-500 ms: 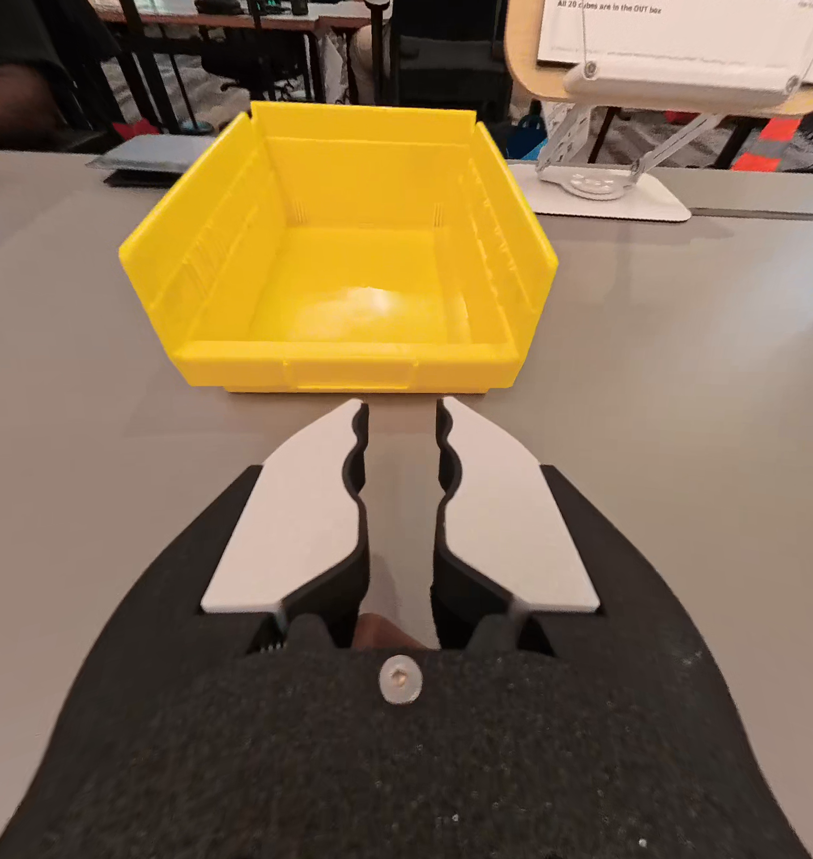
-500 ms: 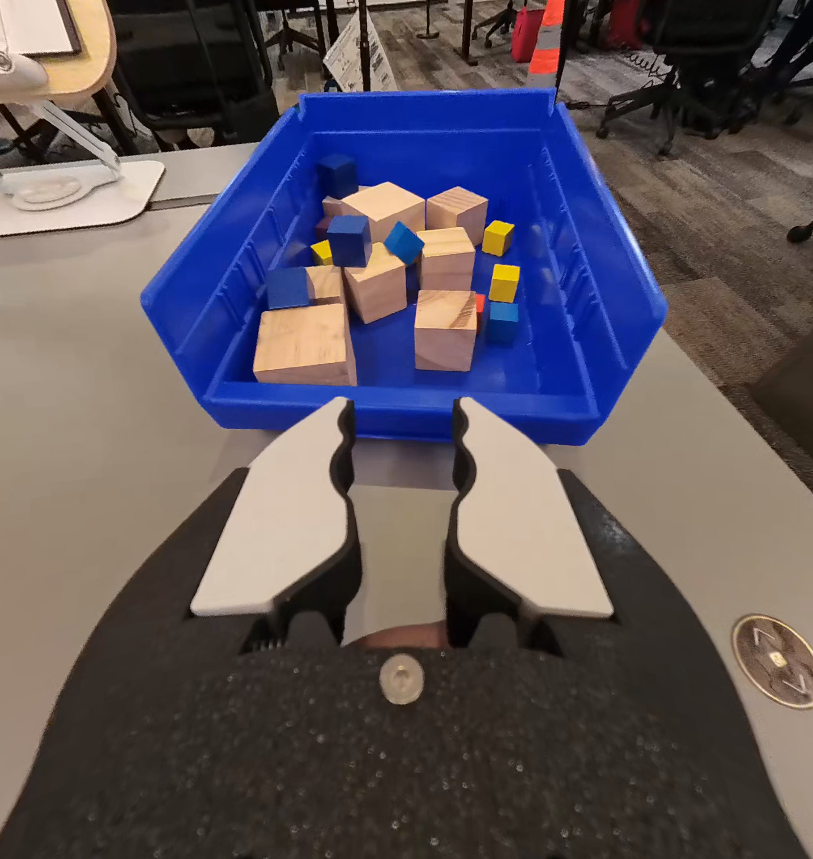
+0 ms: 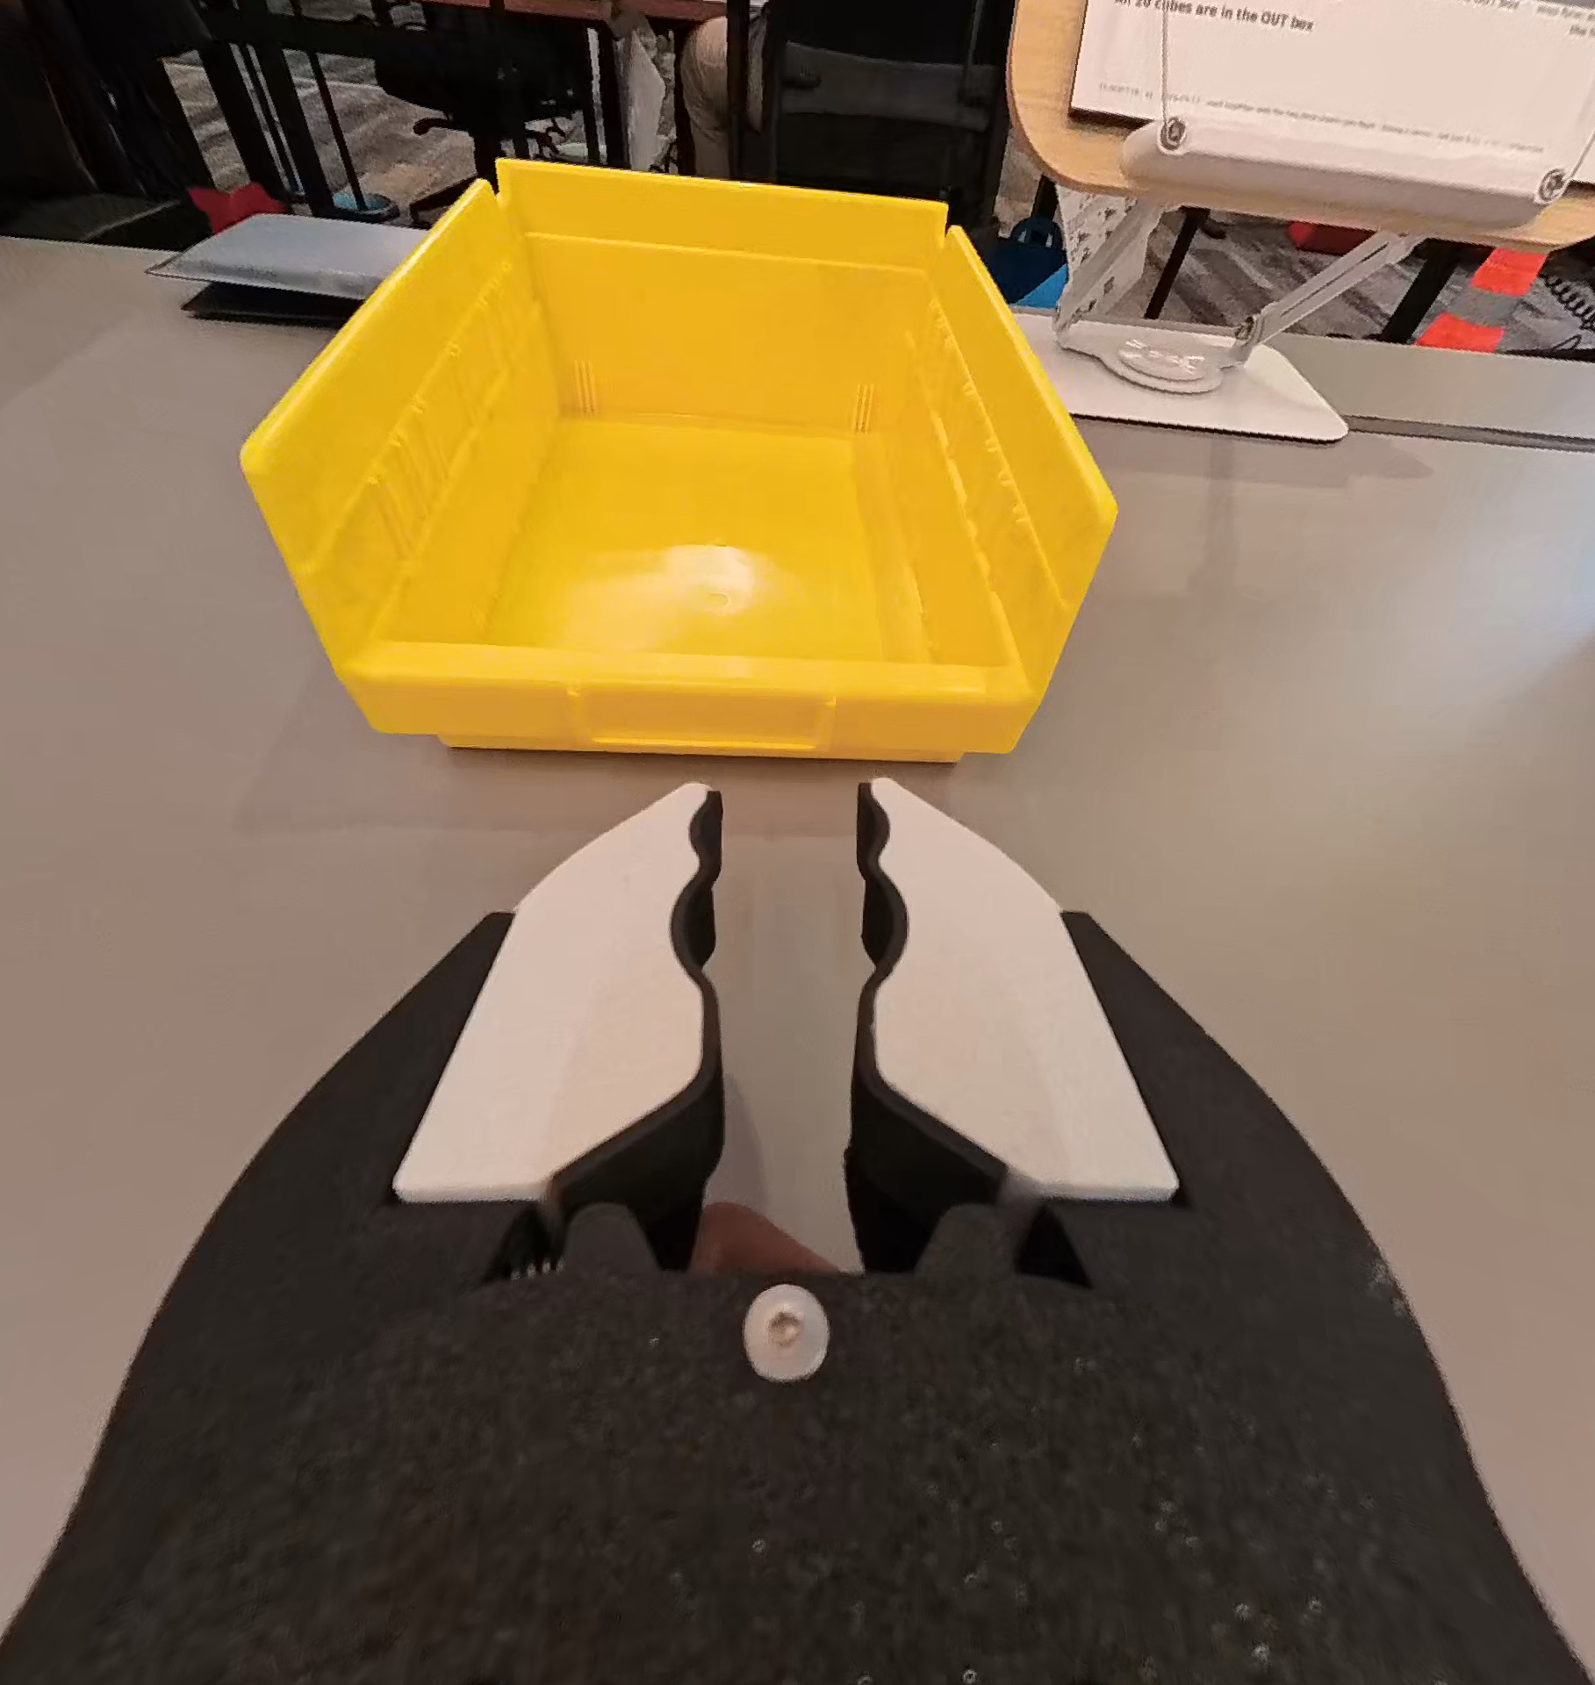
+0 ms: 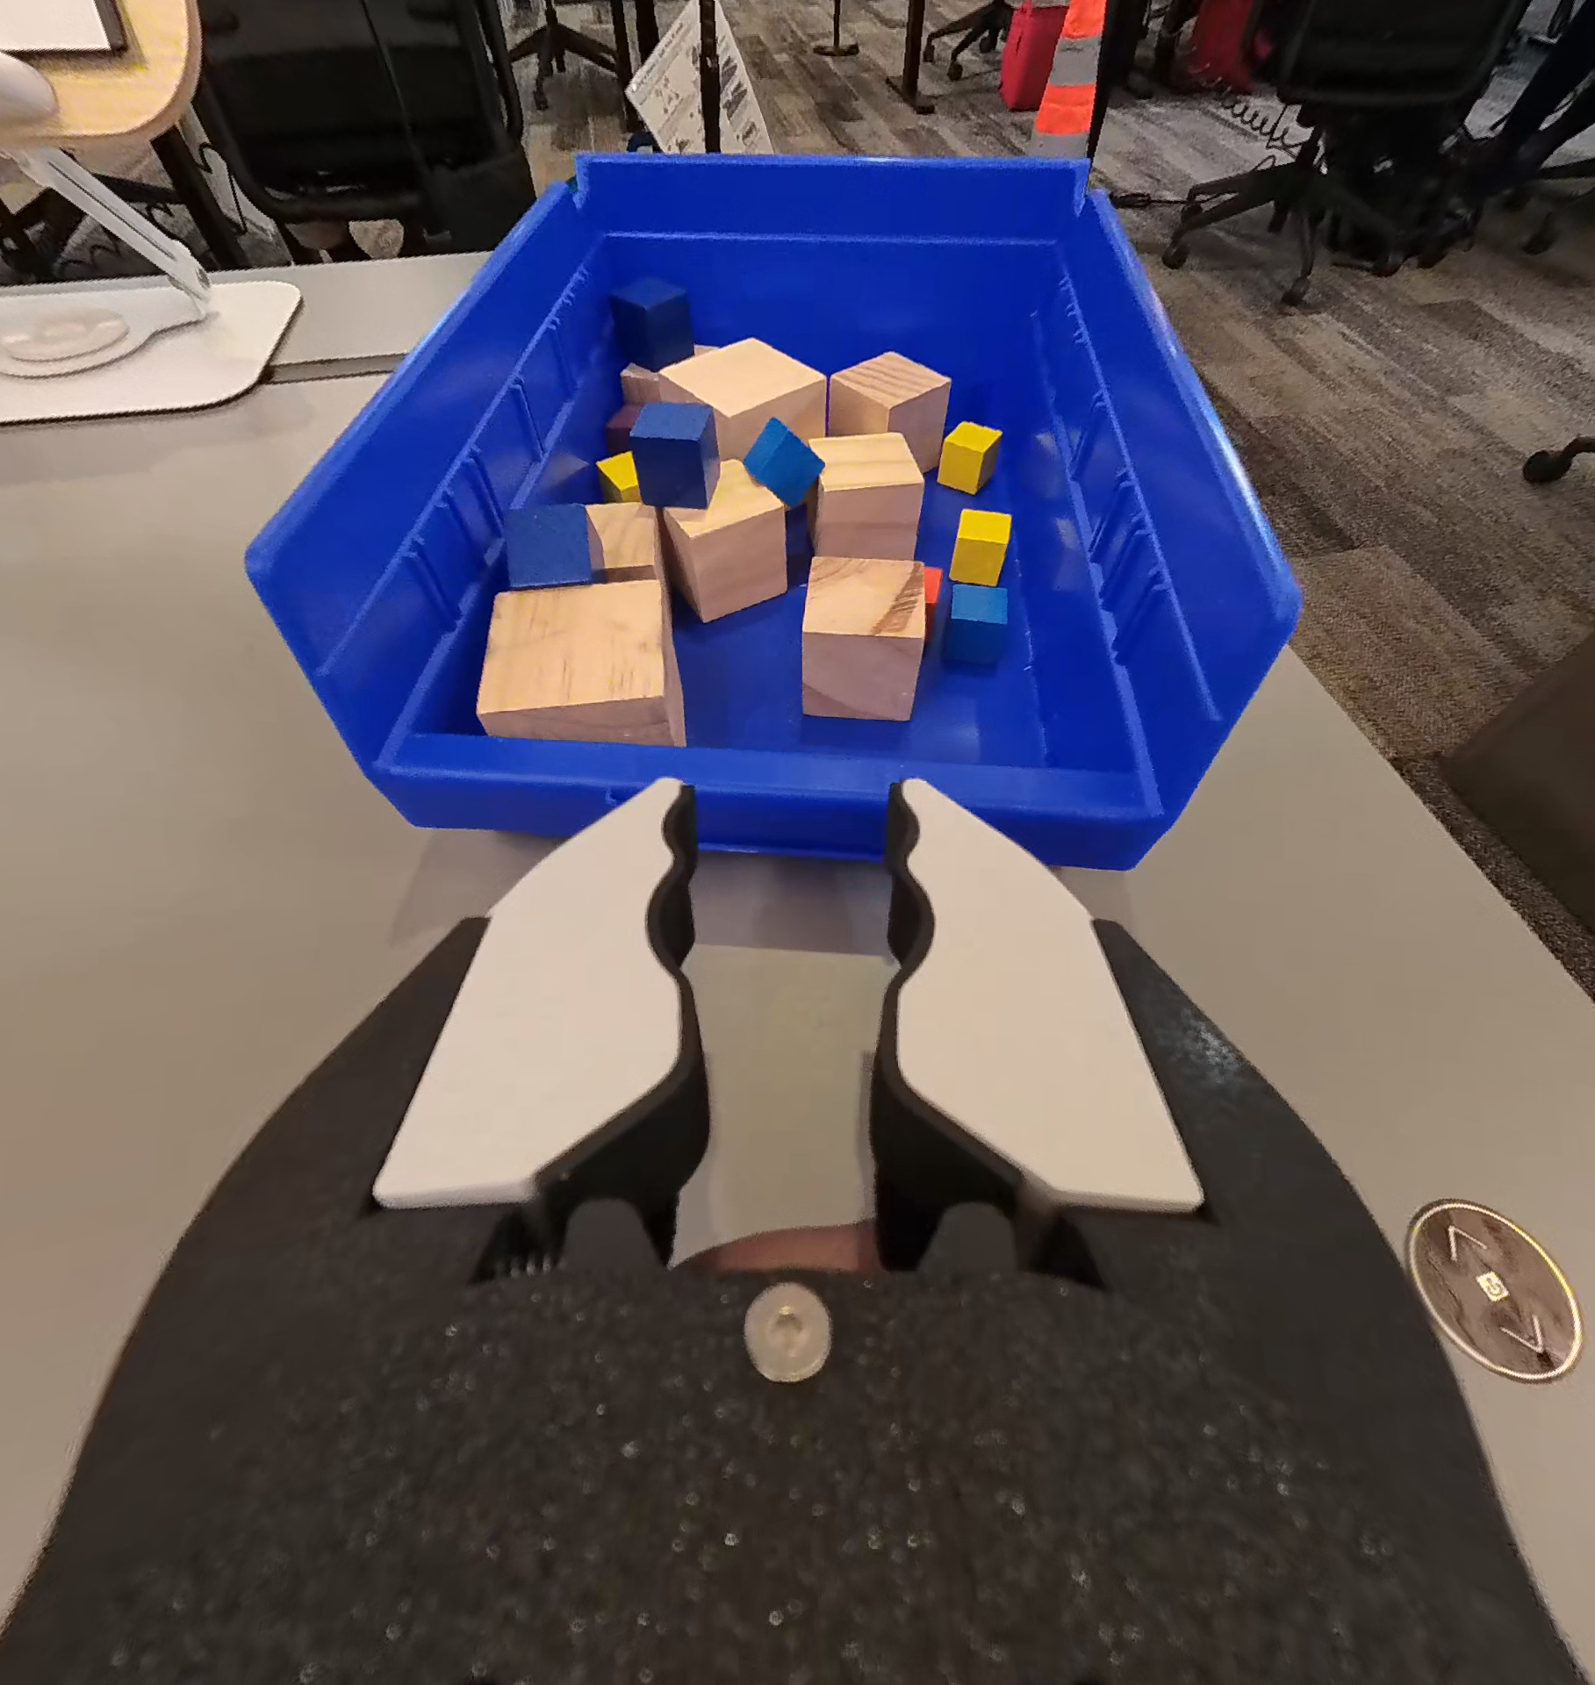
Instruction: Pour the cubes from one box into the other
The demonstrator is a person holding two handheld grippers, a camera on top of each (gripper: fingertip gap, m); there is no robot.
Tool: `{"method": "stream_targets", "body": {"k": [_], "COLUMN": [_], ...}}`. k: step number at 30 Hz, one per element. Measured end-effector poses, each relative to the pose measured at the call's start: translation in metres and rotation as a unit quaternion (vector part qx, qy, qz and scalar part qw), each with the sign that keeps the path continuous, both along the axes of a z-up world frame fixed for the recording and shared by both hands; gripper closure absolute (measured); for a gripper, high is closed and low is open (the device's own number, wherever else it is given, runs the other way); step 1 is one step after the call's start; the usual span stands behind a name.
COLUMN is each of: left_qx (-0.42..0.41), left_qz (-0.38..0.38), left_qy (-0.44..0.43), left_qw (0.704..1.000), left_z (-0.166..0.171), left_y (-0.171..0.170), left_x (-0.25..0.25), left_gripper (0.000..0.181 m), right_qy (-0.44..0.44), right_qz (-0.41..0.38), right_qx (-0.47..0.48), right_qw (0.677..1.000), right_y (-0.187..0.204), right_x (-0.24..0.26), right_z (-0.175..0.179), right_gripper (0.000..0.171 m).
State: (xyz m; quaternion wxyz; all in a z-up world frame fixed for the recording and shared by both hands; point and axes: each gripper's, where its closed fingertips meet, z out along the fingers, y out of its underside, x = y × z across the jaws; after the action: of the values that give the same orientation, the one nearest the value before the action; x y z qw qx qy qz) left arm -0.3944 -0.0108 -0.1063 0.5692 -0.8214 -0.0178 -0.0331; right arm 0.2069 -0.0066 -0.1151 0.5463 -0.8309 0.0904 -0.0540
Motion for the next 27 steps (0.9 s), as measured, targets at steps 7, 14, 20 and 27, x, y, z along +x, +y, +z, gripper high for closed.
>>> {"method": "stream_targets", "body": {"k": [7,14,20,27], "left_qx": [-0.016,-0.017,-0.045,-0.077], "left_qz": [-0.13,-0.319,-0.313,-0.256], "left_qy": [-0.006,-0.029,0.023,-0.008], "left_qw": [0.991,0.947,0.948,0.964], "left_z": [0.001,0.033,0.009,-0.024], "left_y": [-0.018,-0.024,0.047,0.102], "left_x": [0.074,0.293,0.459,0.521], "left_gripper": [0.147,0.14,0.137,0.172], "right_qy": [-0.051,-0.069,-0.006,0.051], "right_qz": [0.006,-0.066,-0.044,-0.004], "right_qx": [0.024,0.107,0.036,-0.045], "right_qw": [0.998,0.99,0.998,0.998], "right_y": [0.003,0.014,0.023,0.043], "right_x": [0.007,0.087,0.113,0.09], "right_z": [0.02,0.09,0.027,-0.02], "right_gripper": [0.132,0.134,0.125,0.145]}}
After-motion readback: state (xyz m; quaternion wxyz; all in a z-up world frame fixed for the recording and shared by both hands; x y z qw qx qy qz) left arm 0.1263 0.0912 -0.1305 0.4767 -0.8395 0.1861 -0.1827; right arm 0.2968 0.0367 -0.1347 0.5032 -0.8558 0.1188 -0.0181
